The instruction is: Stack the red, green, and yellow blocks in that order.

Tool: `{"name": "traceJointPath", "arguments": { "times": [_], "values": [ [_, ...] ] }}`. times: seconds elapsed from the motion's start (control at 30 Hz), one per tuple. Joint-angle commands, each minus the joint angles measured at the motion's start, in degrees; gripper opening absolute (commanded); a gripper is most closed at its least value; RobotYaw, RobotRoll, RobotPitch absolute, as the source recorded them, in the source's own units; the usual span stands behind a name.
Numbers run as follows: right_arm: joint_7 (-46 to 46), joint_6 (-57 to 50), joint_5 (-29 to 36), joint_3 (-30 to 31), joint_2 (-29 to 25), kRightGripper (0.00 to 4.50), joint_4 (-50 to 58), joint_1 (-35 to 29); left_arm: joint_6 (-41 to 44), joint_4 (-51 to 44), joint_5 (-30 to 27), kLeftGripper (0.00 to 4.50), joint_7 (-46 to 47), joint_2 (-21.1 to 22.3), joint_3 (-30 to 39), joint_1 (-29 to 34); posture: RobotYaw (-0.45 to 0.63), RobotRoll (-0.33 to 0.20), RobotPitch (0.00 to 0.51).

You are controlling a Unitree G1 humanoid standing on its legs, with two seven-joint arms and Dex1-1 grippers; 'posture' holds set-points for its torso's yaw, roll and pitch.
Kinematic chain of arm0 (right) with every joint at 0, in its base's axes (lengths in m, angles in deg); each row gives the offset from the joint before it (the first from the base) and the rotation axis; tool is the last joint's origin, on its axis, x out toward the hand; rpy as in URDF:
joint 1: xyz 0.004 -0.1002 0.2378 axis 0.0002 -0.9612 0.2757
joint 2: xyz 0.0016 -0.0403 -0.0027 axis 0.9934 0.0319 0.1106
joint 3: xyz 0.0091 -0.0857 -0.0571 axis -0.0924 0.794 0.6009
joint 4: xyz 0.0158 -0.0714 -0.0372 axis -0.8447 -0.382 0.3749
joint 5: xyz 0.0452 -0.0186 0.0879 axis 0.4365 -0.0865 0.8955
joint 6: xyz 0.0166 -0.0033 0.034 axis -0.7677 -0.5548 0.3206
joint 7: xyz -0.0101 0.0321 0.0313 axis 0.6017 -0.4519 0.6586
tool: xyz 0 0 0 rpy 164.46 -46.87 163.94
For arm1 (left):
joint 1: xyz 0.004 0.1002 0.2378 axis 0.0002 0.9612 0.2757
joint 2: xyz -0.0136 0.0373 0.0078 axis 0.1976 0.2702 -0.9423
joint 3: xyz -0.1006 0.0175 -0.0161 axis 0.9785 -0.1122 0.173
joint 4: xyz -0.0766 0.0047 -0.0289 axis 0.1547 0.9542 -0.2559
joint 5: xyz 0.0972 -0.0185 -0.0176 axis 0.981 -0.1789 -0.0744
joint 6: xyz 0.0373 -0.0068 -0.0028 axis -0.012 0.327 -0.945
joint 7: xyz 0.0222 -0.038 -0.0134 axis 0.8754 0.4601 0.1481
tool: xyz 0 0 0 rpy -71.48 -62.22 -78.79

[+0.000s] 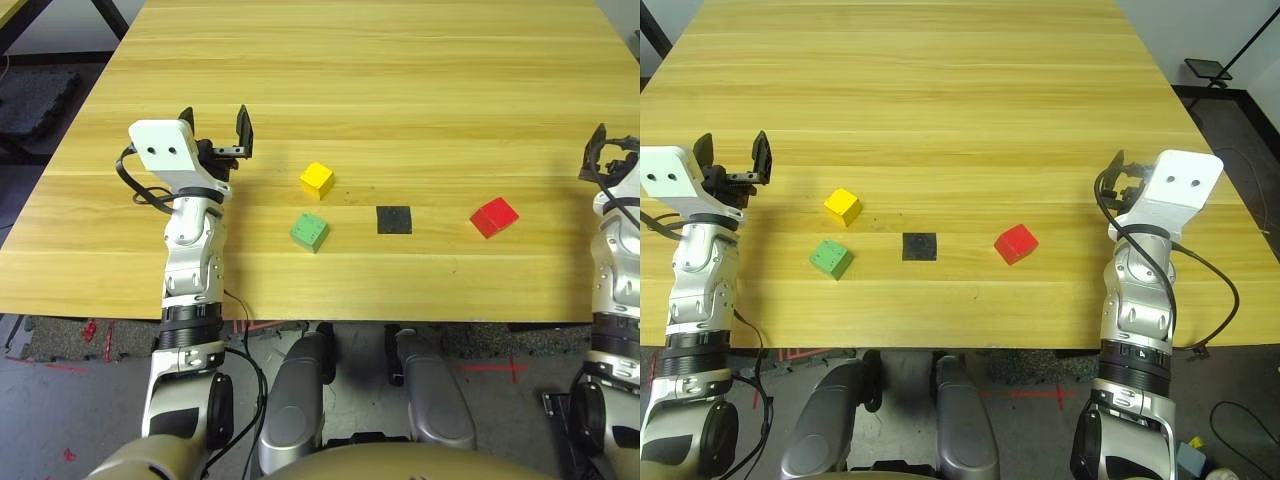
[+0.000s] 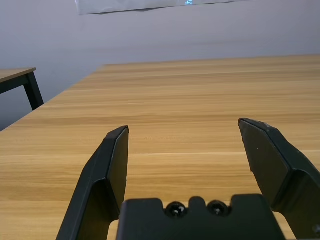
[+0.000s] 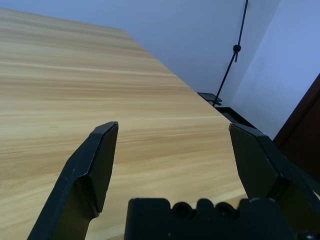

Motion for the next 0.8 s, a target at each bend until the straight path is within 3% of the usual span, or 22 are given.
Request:
{"name": "traceJointPath", "arguments": {
  "times": [0.03,0.2,0.33,0.5,0.67,0.8],
  "values": [
    [-0.30,0.57,0.12,-0.57,-0.89,4.50,-1.63,0.67,-0.50,0.24,0.51,4.47,0.76,-0.42,0.23,0.48,0.10,0.034,0.268],
    [-0.80,0.36,-0.10,-0.63,-1.42,4.50,-0.71,-0.29,-0.97,-0.13,0.36,4.47,0.63,-1.00,0.20,1.67,0.09,0.020,0.285],
    [-5.61,-2.42,2.04,0.80,-2.26,4.50,2.36,-0.96,0.32,-1.94,-4.28,4.47,-5.34,0.66,0.82,2.33,0.12,0.013,0.282],
    [-23.60,-15.92,11.78,6.58,-7.29,4.50,9.91,0.28,5.07,-1.34,-16.18,4.47,-27.26,9.73,1.04,1.50,0.16,-0.002,0.265],
    [-34.11,-33.10,20.06,8.99,-14.97,4.50,14.05,2.89,13.86,-1.32,-25.22,4.47,-48.10,18.24,-1.66,1.36,0.16,-0.015,0.258],
    [-39.64,-43.09,24.30,11.29,-20.20,4.50,17.39,6.00,15.74,1.23,-26.14,4.47,-65.18,23.45,-5.71,1.49,0.16,-0.030,0.243]
  ]
}}
